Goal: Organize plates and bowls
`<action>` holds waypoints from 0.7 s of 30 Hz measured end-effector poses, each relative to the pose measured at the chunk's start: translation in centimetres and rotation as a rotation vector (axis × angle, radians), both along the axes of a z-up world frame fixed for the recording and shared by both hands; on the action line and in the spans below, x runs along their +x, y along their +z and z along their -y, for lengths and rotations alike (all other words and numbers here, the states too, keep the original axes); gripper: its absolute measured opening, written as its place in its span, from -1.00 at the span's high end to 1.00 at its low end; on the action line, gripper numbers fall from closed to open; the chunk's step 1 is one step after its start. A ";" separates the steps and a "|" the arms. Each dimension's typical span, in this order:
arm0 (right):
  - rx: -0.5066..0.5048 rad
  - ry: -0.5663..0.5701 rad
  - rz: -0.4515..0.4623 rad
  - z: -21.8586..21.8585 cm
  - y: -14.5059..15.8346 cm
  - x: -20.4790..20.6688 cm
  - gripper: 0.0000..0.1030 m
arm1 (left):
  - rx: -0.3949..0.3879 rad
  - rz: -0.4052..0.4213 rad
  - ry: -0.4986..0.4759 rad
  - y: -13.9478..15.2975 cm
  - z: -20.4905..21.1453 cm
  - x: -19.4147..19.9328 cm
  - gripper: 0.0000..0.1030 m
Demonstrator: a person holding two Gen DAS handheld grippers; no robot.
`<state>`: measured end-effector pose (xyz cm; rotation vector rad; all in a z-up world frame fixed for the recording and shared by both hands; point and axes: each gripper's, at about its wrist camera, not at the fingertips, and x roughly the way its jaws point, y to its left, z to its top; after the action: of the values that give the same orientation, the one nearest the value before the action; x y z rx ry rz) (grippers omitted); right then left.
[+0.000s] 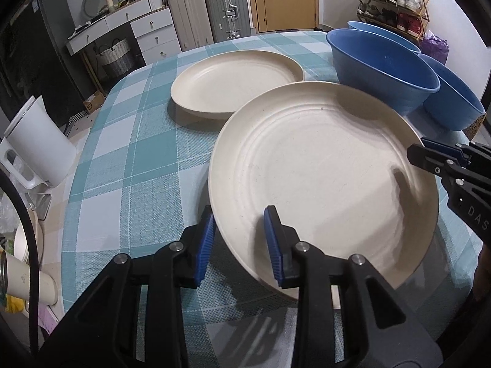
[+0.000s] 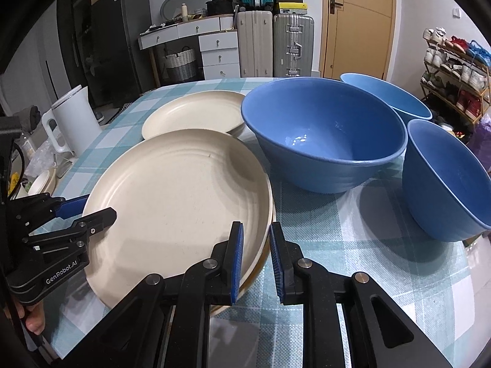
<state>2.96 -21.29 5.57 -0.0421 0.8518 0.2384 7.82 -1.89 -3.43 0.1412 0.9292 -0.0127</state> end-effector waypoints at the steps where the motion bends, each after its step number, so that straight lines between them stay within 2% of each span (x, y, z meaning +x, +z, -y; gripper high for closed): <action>1: 0.001 0.000 -0.002 0.0 -0.1 0.0 0.63 | 0.003 0.000 -0.001 0.0 0.0 0.0 0.45; 13: -0.031 0.001 0.007 -0.4 -0.6 0.0 0.63 | 0.046 -0.007 -0.015 -0.6 0.5 -0.1 0.42; 21: -0.025 0.003 -0.006 -0.1 -0.7 0.1 0.63 | -0.073 -0.033 -0.014 -0.4 -1.2 0.2 0.34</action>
<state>3.09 -21.18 4.91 -0.0655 0.8603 0.2306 8.04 -0.68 -3.84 0.0797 0.9594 -0.0624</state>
